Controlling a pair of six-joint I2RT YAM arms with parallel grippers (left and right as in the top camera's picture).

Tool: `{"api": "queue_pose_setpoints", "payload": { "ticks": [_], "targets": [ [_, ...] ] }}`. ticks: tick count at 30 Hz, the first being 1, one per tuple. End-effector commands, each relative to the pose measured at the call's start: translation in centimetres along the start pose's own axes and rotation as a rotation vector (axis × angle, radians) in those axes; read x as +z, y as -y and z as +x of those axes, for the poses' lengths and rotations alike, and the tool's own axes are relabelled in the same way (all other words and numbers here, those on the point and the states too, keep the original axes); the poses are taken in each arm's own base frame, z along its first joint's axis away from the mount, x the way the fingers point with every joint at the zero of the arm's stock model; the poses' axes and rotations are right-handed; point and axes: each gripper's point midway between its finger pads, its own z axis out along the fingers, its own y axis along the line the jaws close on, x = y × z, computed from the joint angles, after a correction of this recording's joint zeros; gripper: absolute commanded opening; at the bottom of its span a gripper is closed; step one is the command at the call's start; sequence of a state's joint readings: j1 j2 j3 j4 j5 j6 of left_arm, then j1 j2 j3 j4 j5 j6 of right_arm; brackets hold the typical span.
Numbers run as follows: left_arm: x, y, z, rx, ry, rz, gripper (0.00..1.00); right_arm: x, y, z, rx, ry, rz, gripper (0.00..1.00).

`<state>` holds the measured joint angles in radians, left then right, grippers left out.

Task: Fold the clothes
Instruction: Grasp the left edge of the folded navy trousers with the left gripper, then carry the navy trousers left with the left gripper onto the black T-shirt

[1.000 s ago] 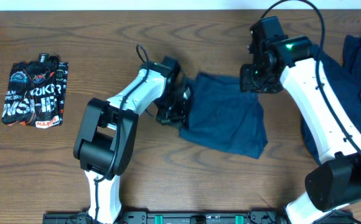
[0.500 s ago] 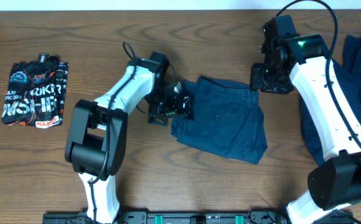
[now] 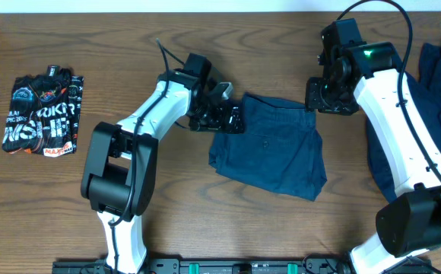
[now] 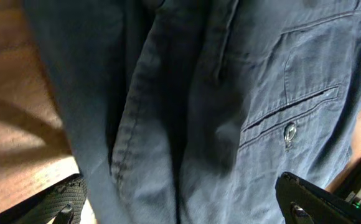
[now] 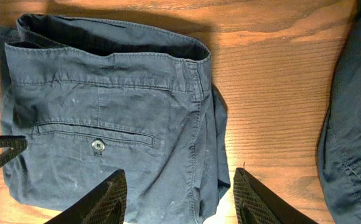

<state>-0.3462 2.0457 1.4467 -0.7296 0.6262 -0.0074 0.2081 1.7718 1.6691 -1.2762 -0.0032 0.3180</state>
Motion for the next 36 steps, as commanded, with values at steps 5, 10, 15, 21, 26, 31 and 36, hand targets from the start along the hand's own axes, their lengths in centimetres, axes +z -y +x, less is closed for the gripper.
{"api": "queue_pose_setpoints", "payload": {
  "ticks": [5, 10, 15, 21, 26, 31, 36],
  "targets": [
    [1.5, -2.2, -0.4, -0.064, -0.006, -0.093, 0.98, -0.6, 0.3, 0.1, -0.007, 0.0, 0.007, 0.53],
    [3.7, -0.4, 0.8, -0.064, -0.071, -0.005, 0.98, -0.6, 0.3, 0.1, -0.007, 0.0, 0.007, 0.53],
    [5.3, 2.4, 2.0, -0.015, -0.12, 0.049, 0.96, -0.6, 0.3, 0.2, -0.007, 0.0, 0.007, 0.53],
    [5.6, 3.0, 1.2, 0.022, -0.088, 0.045, 0.11, -0.6, 0.4, 0.2, -0.007, -0.002, 0.008, 0.53],
    [2.4, 0.1, -1.7, -0.012, 0.026, -0.029, 0.06, -0.6, 0.4, 0.3, -0.012, -0.008, 0.01, 0.53],
    [-5.0, -5.5, -4.5, -0.085, 0.211, -0.225, 0.06, -0.6, 0.5, 0.4, -0.03, -0.011, 0.012, 0.52],
    [-14.8, -11.1, -5.8, -0.185, 0.429, -0.42, 0.06, -0.6, 0.5, 0.4, -0.029, -0.01, 0.012, 0.52]
  ]
}}
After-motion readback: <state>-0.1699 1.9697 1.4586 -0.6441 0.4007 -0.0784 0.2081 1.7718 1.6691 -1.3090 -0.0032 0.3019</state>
